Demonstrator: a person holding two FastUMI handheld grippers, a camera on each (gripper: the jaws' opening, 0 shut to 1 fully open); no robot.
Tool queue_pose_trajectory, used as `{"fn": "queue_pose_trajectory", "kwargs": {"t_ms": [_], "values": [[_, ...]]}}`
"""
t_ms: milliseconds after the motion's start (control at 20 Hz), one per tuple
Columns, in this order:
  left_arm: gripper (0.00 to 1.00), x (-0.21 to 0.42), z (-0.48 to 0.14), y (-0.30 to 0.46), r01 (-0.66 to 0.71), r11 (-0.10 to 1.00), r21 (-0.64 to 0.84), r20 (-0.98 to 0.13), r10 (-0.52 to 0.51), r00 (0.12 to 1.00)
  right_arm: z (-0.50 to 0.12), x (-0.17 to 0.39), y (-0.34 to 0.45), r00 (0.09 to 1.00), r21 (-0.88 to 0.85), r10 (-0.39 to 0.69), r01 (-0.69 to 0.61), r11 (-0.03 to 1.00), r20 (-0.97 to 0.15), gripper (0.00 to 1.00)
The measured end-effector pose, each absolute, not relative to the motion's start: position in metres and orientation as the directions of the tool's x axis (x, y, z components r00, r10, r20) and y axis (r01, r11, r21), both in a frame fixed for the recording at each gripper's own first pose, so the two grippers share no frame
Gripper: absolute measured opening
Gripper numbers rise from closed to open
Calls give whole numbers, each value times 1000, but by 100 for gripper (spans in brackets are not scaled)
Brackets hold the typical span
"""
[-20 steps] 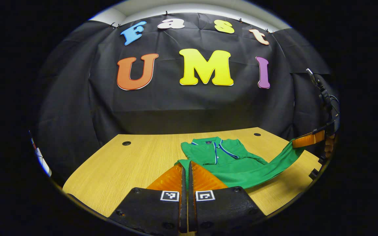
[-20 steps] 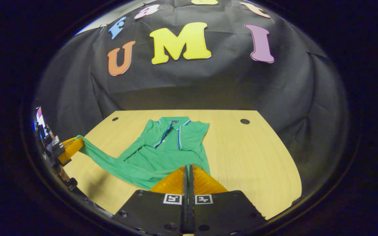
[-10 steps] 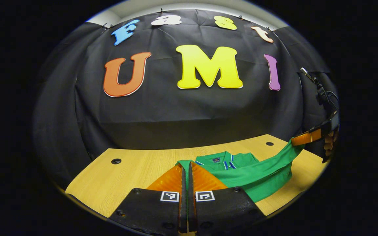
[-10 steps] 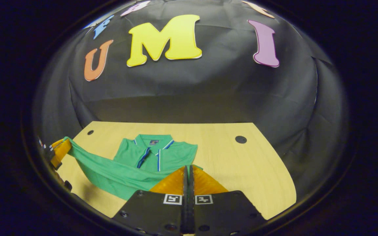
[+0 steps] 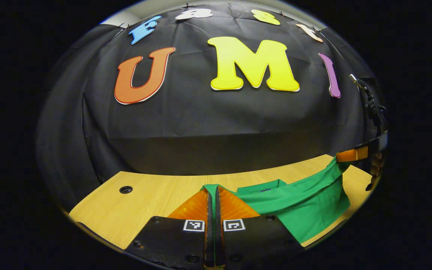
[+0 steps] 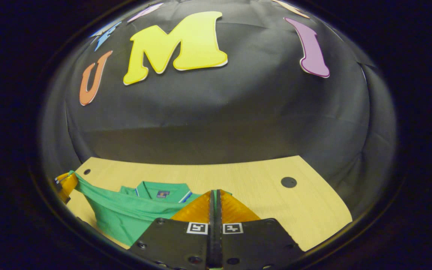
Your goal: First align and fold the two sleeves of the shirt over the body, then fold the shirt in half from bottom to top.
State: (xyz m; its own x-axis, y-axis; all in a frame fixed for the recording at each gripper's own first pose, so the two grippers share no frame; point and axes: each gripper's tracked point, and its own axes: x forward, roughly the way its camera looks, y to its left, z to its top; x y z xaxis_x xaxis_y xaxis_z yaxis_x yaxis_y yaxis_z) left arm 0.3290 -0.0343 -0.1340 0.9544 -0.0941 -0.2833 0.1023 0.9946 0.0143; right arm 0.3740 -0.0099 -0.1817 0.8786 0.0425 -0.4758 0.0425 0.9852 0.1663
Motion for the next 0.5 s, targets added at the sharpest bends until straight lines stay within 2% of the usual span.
{"fn": "queue_pose_trajectory", "kwargs": {"t_ms": [250,500], "values": [[5,363,-162,-45,107,994,-24,-312,-109,944,-225,415,-6,863,161,42,46,986,-503,0],[5,387,-179,-40,121,991,59,-315,-97,944,-252,444,-11,851,117,18,51,992,-525,0]]}}
